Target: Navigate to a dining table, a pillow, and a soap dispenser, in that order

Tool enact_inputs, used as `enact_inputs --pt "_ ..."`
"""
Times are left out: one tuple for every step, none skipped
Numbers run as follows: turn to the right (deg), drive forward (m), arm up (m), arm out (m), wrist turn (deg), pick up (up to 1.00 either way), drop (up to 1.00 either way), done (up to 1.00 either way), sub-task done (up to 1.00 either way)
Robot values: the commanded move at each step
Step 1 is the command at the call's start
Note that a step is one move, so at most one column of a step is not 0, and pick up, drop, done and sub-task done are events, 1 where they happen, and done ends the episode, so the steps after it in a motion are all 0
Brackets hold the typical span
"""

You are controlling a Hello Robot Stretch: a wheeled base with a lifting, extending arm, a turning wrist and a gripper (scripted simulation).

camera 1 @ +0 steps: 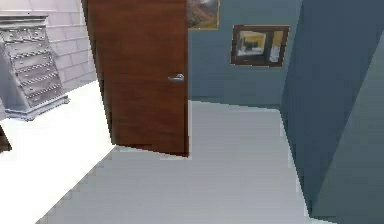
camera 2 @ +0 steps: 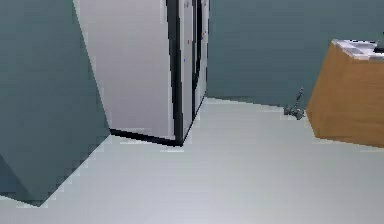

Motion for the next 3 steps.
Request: enact_inputs --pt "15.0 0.00 0.00 0.00 0.0 0.00 0.00 0.00 0.00" --pt "0.0 0.45 0.00 0.00 0.0 0.00 0.00 0.00 0.00" --pt "-45.0 0.00 0.00 0.00 0.0 0.00 0.00 0.00 0.00"
